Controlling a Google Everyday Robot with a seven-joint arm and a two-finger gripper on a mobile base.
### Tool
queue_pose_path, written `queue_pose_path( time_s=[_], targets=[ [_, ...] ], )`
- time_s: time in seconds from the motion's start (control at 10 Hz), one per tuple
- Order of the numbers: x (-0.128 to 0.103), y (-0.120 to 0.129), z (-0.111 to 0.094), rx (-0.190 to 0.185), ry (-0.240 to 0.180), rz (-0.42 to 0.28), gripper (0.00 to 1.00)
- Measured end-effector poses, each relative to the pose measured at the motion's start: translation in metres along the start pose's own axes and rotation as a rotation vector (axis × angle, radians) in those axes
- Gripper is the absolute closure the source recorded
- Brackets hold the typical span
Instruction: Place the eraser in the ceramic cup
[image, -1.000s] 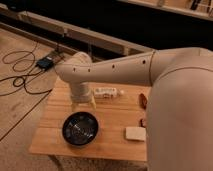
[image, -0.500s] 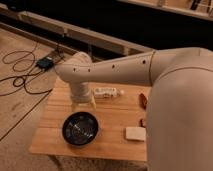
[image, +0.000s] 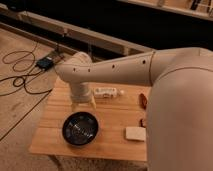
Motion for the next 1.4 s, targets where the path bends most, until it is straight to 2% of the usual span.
queue_pose_path(
  time_s=[0.1,0.2,0.4,0.7,0.9,1.4],
  targets=[
    [0.0,-0.001,0.0,0.003,0.002,0.002,0.35],
    [-0.005,-0.013,0.003,0.021,0.002,0.017,0.35],
    [-0.02,-0.053,0.008,0.074,-0.008,0.061,0.35],
    [-0.035,-0.117,0.019,0.124,-0.017,0.124,0.35],
    [-0.039,-0.151,0.028,0.133,-0.017,0.128,0.35],
    [-0.036,-0.208,0.044,0.107,-0.001,0.054,0.35]
  ],
)
